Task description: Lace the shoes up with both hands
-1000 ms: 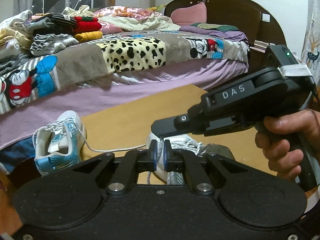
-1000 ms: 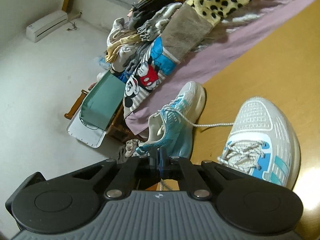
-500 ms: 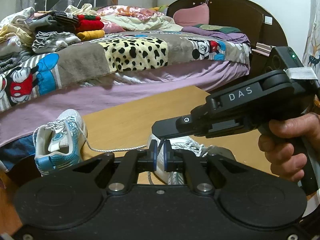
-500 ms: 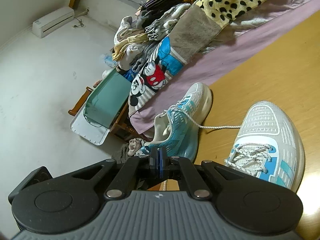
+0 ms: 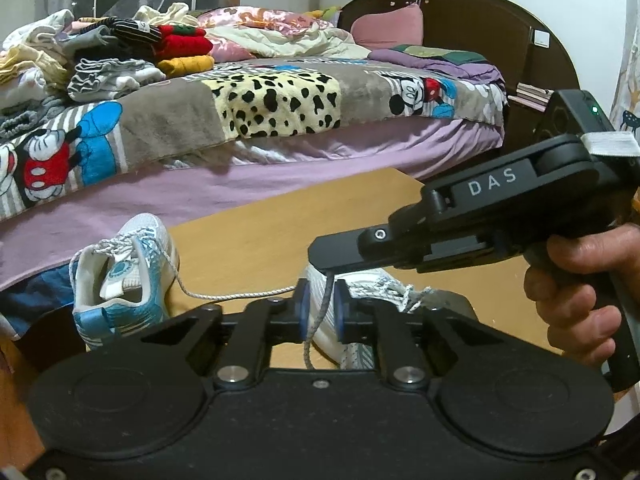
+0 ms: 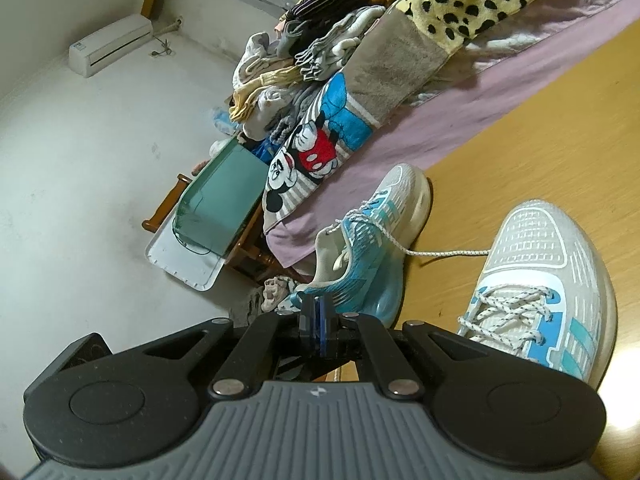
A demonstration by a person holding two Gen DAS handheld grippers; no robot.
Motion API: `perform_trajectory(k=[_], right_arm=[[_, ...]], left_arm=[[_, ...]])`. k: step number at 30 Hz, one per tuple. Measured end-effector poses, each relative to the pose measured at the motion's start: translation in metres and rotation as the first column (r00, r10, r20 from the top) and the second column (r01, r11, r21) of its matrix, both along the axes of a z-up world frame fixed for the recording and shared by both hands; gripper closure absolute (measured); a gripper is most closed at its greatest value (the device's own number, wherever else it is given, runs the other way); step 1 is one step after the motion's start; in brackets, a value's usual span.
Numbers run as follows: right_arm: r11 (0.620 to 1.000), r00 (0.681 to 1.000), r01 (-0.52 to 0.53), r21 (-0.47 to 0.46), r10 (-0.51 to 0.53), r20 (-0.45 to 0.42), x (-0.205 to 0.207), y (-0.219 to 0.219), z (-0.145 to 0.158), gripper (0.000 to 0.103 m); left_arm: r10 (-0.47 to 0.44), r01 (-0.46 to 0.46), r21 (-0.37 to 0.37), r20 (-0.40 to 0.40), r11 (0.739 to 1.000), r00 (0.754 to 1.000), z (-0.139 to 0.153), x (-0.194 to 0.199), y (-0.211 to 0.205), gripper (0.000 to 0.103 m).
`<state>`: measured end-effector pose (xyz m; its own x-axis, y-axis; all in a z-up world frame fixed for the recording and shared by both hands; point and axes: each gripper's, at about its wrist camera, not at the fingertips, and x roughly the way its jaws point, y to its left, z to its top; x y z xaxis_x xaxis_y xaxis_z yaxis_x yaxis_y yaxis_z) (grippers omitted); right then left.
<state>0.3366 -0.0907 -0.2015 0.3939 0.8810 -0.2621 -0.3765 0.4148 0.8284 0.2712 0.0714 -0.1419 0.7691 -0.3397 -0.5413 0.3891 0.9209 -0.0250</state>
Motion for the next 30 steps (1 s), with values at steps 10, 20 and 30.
perform_trajectory(k=[10,20,30], right_arm=[[0.999,0.999,0.033,-0.020,-0.032,0.019,0.002,-0.007,0.009,0.071],[0.976,0.987,0.156,-0.150,-0.146,0.073,-0.001,-0.051,0.019,0.070],[0.950,0.987,0.149,-0.275,-0.126,0.100,-0.016,-0.064,0.019,0.066]], left_arm=[[0.175,-0.169,-0.148,0.032,0.975,0.984,0.020,0.005,0.049,0.102],[0.486,-0.440,-0.357,0.044,0.824,0.873,0.051,0.001,0.127,0.102],[0.680,-0.606,-0.509,-0.054,0.611,0.731,0.060,-0.019,0.181,0.102]])
